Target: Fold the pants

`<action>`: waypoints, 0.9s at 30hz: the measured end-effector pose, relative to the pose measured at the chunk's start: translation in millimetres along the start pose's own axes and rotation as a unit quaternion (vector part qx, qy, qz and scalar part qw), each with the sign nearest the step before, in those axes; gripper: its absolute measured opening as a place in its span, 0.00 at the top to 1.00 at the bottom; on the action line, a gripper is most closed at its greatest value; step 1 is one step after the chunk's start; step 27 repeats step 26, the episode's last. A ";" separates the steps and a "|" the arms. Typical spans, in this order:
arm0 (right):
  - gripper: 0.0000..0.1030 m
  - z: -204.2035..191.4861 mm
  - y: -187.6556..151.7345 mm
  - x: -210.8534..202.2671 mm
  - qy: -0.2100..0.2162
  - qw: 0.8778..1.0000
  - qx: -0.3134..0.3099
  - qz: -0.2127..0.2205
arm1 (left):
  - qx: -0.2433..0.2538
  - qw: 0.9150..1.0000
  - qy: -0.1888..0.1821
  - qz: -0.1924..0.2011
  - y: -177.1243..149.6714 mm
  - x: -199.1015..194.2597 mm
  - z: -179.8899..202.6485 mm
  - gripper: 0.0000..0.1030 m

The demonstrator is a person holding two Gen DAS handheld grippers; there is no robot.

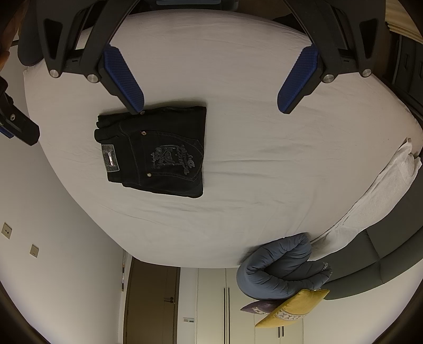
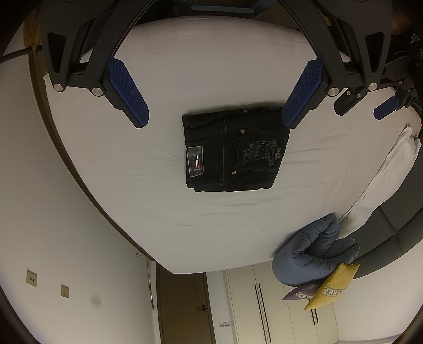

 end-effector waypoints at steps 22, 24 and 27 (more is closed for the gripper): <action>0.00 1.1 -9.9 3.4 0.003 1.000 0.001 -0.007 | -0.003 1.000 -0.009 -0.011 -2.5 2.5 3.0 0.00; 0.00 1.0 -10.0 3.3 0.003 1.000 0.001 -0.007 | -0.003 1.000 -0.007 -0.008 -2.6 2.0 2.7 0.00; 0.00 1.5 -9.9 3.8 0.003 1.000 0.001 -0.008 | -0.002 1.000 0.000 -0.005 -3.1 2.1 3.4 0.00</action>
Point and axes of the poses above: each gripper's, at about its wrist camera, not at the fingertips, and x roughly the way its jaws point, z to its right, y to its top, the point moved 1 cm from there along x, roughly the way its jaws point, and after that the axes turned 9 degrees about y, right-handed, at the moved point
